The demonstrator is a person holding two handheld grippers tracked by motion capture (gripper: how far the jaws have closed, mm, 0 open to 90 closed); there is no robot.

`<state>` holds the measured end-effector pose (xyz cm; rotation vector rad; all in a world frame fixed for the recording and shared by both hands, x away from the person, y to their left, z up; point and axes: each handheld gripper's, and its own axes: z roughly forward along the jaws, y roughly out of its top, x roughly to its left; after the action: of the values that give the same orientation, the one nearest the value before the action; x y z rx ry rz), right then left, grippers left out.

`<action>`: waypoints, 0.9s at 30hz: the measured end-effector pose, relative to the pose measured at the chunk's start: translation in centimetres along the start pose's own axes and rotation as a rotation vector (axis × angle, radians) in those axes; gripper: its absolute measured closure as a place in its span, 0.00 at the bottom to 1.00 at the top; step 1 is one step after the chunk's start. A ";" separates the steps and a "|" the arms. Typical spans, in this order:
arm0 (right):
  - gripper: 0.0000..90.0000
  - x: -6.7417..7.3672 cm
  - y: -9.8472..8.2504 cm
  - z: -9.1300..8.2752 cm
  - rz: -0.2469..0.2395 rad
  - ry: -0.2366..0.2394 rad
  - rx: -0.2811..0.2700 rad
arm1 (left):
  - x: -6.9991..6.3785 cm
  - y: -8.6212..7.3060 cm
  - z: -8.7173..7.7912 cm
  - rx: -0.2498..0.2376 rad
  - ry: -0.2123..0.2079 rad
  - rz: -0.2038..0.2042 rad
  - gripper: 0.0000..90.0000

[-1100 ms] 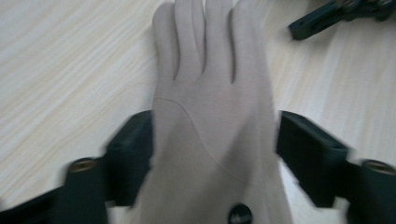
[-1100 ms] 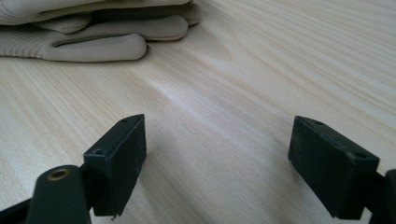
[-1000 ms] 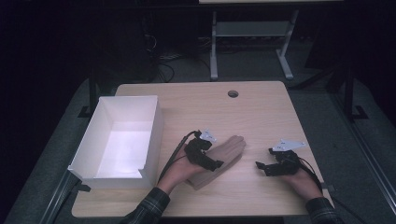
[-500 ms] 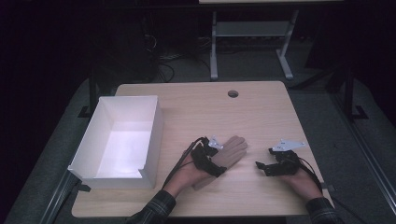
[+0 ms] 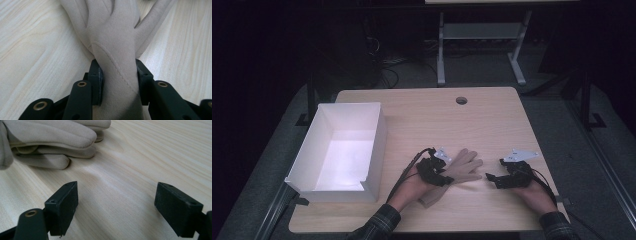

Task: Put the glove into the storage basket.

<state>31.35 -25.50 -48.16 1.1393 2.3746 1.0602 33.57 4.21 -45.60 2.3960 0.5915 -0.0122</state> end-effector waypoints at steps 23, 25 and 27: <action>0.20 0.0 0.0 0.0 -0.004 0.000 0.000 | 1.5 3.9 -8.9 -0.062 0.072 -0.094 0.73; 0.20 0.0 0.0 0.0 -0.004 0.000 0.001 | 1.6 4.2 -10.3 -0.064 0.090 -0.100 0.73; 0.20 0.0 0.0 0.0 -0.004 0.000 0.001 | 1.7 4.2 -10.7 -0.067 0.097 -0.102 0.73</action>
<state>31.36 -25.49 -48.18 1.1341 2.3767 1.0585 35.37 8.57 -34.91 2.3097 0.7467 0.0790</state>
